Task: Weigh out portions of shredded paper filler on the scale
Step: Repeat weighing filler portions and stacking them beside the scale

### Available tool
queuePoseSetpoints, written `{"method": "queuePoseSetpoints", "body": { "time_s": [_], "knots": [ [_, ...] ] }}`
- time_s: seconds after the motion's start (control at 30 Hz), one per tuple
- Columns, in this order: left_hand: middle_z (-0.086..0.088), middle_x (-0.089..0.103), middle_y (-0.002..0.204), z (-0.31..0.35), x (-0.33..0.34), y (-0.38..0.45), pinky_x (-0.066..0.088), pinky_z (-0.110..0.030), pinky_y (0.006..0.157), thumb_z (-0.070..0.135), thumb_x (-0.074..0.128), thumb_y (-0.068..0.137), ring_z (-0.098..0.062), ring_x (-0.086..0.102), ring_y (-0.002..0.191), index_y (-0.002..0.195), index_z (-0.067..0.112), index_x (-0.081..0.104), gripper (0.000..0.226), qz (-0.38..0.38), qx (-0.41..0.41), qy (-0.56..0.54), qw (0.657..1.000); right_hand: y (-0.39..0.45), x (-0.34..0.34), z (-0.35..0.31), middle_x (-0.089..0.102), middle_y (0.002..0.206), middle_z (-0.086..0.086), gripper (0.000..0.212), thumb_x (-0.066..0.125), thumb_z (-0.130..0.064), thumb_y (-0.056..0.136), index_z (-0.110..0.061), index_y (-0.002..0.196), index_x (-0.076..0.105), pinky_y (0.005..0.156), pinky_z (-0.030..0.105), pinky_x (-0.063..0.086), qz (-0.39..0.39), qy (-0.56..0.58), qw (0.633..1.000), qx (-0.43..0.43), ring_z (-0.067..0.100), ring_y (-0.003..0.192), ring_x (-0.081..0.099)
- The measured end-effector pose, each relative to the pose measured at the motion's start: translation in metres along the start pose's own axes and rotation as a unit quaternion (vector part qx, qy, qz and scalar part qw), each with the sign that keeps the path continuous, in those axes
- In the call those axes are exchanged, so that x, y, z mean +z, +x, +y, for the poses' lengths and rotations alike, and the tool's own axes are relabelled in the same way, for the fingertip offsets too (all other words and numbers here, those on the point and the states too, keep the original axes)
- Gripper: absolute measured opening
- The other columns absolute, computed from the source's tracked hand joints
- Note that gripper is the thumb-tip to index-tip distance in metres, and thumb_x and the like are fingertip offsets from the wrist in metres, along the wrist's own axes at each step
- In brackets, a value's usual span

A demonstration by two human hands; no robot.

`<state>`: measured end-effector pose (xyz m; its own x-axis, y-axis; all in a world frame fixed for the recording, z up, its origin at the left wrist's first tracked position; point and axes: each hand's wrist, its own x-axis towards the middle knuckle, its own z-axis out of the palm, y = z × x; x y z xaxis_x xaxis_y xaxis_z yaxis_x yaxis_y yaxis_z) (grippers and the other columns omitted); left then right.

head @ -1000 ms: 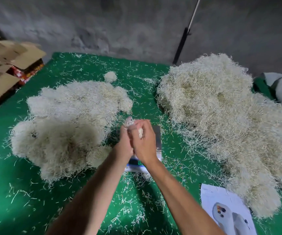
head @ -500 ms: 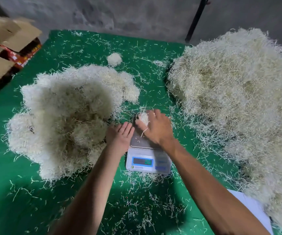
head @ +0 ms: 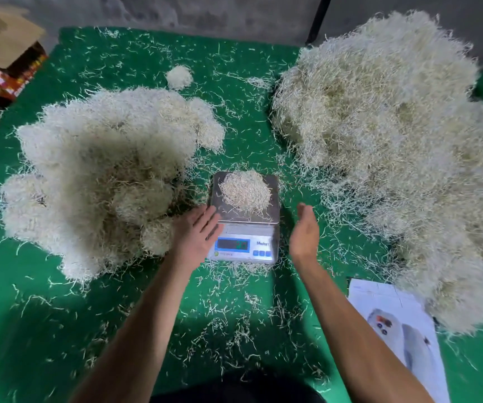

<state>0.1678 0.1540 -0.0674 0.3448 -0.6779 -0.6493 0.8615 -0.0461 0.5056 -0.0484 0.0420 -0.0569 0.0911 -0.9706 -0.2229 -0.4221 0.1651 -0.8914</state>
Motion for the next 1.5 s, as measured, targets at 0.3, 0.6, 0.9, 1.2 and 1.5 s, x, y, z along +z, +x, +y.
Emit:
{"method": "queuePoseSetpoints", "body": {
  "time_s": [0.3,0.6,0.9,1.2,1.5],
  "knots": [
    [-0.010,0.071,0.125,-0.090,-0.089,-0.051,0.050,-0.043,0.104,0.024,0.039,0.109,-0.023,0.070,0.111,0.142,0.014,0.048,0.036,0.080,-0.020,-0.019,0.996,-0.065,-0.020,0.106,-0.020,0.166,-0.002,0.057,0.008,-0.041,0.110,-0.019,0.162,-0.002,0.126,0.039,-0.010,-0.162,-0.398,0.901,-0.058,0.015,0.152,-0.023],
    [-0.010,0.069,0.128,-0.092,-0.093,-0.056,0.045,-0.043,0.111,0.021,0.033,0.111,-0.024,0.068,0.116,0.148,0.015,0.043,0.039,0.072,-0.024,-0.047,0.996,-0.093,-0.014,0.122,-0.026,0.165,0.000,0.059,0.000,-0.043,0.108,-0.018,0.159,-0.011,0.126,0.039,-0.013,-0.171,-0.480,0.857,-0.079,0.017,0.151,-0.027],
    [-0.008,0.070,0.127,-0.097,-0.100,-0.057,0.051,-0.038,0.100,0.026,0.036,0.110,-0.021,0.069,0.115,0.149,0.016,0.041,0.041,0.059,-0.021,-0.008,0.998,-0.101,-0.013,0.129,-0.021,0.165,-0.002,0.059,-0.002,-0.048,0.106,-0.019,0.157,-0.011,0.126,0.039,-0.010,-0.154,-0.476,0.861,-0.087,0.016,0.153,-0.022],
    [-0.008,0.071,0.125,-0.097,-0.101,-0.060,0.051,-0.038,0.099,0.026,0.042,0.108,-0.021,0.069,0.114,0.144,0.015,0.046,0.038,0.055,-0.017,0.009,0.998,-0.036,0.009,0.019,0.061,0.115,0.014,0.051,0.017,-0.039,0.111,-0.007,0.121,0.055,0.101,0.052,0.050,0.122,0.036,0.992,0.012,0.025,0.108,0.061],
    [-0.011,0.073,0.120,-0.095,-0.099,-0.057,0.054,-0.042,0.092,0.025,0.036,0.109,-0.026,0.071,0.111,0.129,0.014,0.055,0.030,0.083,-0.010,0.052,0.995,-0.004,0.081,-0.086,0.073,0.112,0.026,0.073,0.016,-0.050,0.111,0.005,0.123,0.062,0.084,0.036,0.063,-0.145,0.496,0.838,0.175,0.035,0.102,0.073]
  ]
}}
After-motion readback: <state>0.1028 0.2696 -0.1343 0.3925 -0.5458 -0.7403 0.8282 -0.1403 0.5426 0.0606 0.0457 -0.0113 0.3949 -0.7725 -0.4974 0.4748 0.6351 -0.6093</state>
